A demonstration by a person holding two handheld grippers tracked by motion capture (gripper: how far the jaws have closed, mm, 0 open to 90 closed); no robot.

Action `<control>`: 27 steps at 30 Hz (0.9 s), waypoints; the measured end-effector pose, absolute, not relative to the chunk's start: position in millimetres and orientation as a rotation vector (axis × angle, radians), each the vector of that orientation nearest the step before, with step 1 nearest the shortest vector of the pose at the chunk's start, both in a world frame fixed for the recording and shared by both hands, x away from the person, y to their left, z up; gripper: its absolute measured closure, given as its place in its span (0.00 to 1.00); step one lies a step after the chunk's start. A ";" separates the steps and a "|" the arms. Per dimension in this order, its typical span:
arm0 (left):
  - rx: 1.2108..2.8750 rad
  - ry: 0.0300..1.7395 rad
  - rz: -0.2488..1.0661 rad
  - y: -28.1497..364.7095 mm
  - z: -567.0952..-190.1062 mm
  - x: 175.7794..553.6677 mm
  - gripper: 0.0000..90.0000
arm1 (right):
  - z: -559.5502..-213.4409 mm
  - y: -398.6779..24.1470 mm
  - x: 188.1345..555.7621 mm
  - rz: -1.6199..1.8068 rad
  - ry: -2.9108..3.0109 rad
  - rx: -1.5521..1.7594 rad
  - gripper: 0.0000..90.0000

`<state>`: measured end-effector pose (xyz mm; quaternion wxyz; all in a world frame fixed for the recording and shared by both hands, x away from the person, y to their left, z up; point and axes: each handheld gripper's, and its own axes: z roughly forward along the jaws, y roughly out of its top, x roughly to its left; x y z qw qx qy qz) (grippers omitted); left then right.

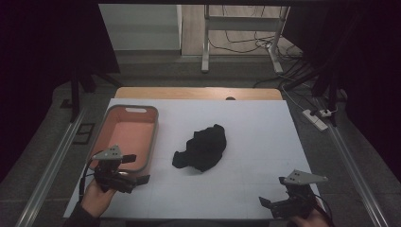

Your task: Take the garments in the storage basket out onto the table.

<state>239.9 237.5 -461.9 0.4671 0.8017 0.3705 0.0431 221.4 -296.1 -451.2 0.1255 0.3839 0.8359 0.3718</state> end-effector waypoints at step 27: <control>1.938 1.074 0.163 287.0 -474.9 200.5 0.00 | -450.9 -295.7 221.0 1.066 2.440 1.113 0.00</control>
